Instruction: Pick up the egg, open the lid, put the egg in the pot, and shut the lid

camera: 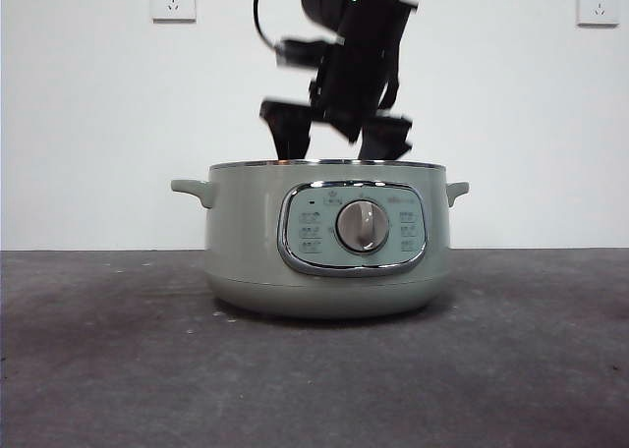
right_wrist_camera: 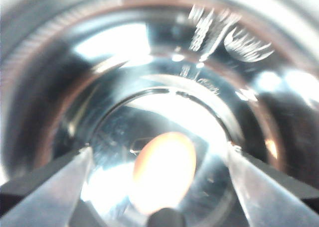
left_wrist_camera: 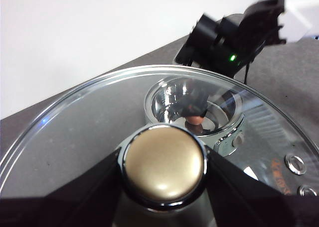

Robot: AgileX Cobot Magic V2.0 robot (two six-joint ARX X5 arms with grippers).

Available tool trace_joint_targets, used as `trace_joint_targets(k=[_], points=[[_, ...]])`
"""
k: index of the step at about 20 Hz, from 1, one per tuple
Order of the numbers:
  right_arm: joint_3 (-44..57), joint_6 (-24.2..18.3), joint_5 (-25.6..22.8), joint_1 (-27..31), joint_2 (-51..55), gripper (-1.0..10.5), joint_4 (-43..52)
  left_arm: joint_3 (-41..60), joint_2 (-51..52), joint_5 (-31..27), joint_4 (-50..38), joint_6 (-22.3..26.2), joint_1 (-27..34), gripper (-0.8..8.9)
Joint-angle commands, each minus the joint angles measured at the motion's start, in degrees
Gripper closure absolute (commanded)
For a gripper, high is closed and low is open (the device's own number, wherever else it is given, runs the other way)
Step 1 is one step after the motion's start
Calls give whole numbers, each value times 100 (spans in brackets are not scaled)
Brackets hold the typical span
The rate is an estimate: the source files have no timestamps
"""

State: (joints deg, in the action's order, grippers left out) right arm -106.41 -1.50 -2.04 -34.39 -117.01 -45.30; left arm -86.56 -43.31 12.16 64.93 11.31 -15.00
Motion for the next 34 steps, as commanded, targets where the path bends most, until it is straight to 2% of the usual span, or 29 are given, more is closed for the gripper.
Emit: trace_joint_targets(k=[1, 4, 6, 7, 11, 14, 17, 21, 27, 31, 34], points=[[-170, -24, 44, -4, 501, 473, -269, -68, -28, 24, -328, -35, 17, 821], [-170, -20, 227, -4, 1526, 474, -522, -68, -313, 168, -590, -31, 4, 821], [-168, -31, 229, -4, 2212, 474, -964, -66, -658, 743, -844, -31, 0, 821], [-162, -26, 229, -4, 2476, 475, -1270, -52, -850, 839, -979, -33, -26, 820], [-116, -77, 601, -15, 3200, 475, -2168, -50, -1547, 844, -1585, -35, -404, 820], [92, -68, 621, -20, 3700, 477, -2441, -50, -2074, 841, -2009, -33, -684, 820], [852, 7, 614, -20, 4511, 478, -2411, -50, -2695, 835, -2529, -13, -1008, 820], [2085, 374, 605, -20, 5794, 478, -2164, -50, -3517, 695, -3254, -13, -1268, 820], [3161, 1056, 90, -20, 7324, 478, -2522, -50, -4658, 581, -4299, -15, -1408, 821], [3346, 1447, -413, -17, 8032, 478, -3084, -50, -5178, 579, -4822, -20, -1453, 821], [3346, 1633, -507, -17, 8352, 478, -3329, -50, -5460, 535, -5064, -20, -1469, 821]])
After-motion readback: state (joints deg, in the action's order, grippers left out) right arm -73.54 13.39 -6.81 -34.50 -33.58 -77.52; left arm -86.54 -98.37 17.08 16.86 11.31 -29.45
